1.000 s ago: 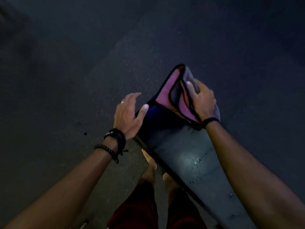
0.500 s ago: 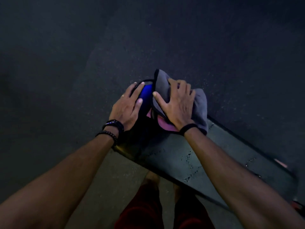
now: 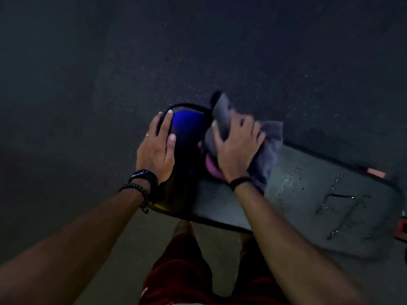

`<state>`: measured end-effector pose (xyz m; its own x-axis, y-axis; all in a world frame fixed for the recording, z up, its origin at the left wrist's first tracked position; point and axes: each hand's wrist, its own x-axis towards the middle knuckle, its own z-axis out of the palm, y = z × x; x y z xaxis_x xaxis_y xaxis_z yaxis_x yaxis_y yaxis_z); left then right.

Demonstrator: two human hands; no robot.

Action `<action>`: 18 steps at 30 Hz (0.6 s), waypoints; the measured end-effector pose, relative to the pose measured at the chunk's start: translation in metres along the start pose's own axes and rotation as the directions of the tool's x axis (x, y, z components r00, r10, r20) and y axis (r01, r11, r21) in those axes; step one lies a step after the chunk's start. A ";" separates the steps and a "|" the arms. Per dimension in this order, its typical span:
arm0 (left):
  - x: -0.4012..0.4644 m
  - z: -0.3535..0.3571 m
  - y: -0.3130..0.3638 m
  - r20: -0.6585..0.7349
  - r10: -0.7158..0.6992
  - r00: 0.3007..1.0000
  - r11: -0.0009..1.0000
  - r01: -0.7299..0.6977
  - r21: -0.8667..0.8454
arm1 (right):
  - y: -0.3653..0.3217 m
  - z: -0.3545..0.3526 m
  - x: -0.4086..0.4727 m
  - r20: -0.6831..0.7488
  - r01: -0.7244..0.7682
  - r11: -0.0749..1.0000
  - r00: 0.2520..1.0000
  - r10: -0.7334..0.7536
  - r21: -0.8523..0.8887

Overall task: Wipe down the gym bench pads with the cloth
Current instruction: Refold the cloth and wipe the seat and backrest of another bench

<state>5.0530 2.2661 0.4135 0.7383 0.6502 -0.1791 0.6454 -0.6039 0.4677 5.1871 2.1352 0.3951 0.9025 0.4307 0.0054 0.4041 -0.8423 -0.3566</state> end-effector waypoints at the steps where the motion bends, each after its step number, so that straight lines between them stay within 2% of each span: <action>1: -0.001 -0.001 0.000 0.008 0.002 1.000 1.000 -0.002 -0.004 | 0.001 -0.007 -0.038 0.070 0.124 0.992 0.989 -0.127 0.035; 3: -0.002 -0.002 0.000 0.022 0.003 1.000 1.000 -0.002 -0.007 | 0.031 -0.021 -0.128 0.201 0.270 0.956 0.936 -0.289 0.118; 5: -0.001 -0.001 -0.001 0.029 0.020 0.999 1.000 -0.020 -0.004 | 0.074 -0.030 -0.165 0.262 0.207 0.974 0.939 -0.225 0.094; 6: 0.000 -0.001 -0.002 0.023 0.032 0.999 0.999 -0.032 0.004 | 0.091 -0.027 -0.155 0.224 0.081 0.996 0.971 -0.088 0.040; 7: 0.002 -0.001 -0.003 0.012 0.035 0.999 0.999 -0.035 0.014 | 0.101 -0.022 -0.130 0.133 -0.115 0.993 0.985 0.115 -0.003; 8: 0.002 -0.001 -0.003 0.010 0.037 0.999 0.999 -0.037 0.022 | 0.104 -0.017 -0.099 0.007 -0.357 0.934 0.934 0.358 -0.023; 9: 0.003 -0.001 -0.003 0.010 0.031 0.999 0.999 -0.031 0.019 | 0.102 -0.010 -0.062 -0.110 -0.551 0.834 0.831 0.545 -0.034; 10: 0.002 0.000 -0.004 0.010 0.028 1.000 0.999 -0.028 0.016 | 0.090 -0.006 -0.030 -0.147 -0.665 0.746 0.742 0.654 -0.031; 11: 0.001 0.000 -0.004 0.009 0.033 0.999 0.999 -0.033 0.020 | 0.068 -0.003 -0.012 -0.163 -0.672 0.740 0.733 0.660 -0.024; 13: 0.000 -0.001 -0.004 0.013 0.032 0.999 0.999 -0.032 0.025 | 0.012 0.001 -0.029 -0.156 -0.469 0.883 0.873 0.462 -0.009; 14: 0.000 -0.002 -0.003 0.019 0.033 0.999 0.999 -0.034 0.021 | -0.014 -0.002 -0.059 -0.093 -0.305 0.952 0.948 0.305 0.011; 15: -0.001 -0.002 -0.004 0.025 0.039 0.999 0.999 -0.039 0.020 | -0.029 -0.005 -0.098 -0.015 -0.136 0.990 0.990 0.137 0.047; 17: -0.001 -0.002 -0.005 0.017 0.048 0.999 0.998 -0.048 0.027 | -0.021 -0.012 -0.161 0.073 0.053 0.992 0.995 -0.062 0.118; 18: -0.001 -0.002 -0.004 0.013 0.041 0.999 0.999 -0.041 0.023 | 0.000 -0.014 -0.173 0.077 0.058 0.990 0.995 -0.069 0.132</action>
<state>5.0491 2.2685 0.4137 0.7664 0.6191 -0.1713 0.6190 -0.6406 0.4545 5.0330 2.0555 0.4074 0.8585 0.5111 -0.0420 0.4327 -0.7659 -0.4755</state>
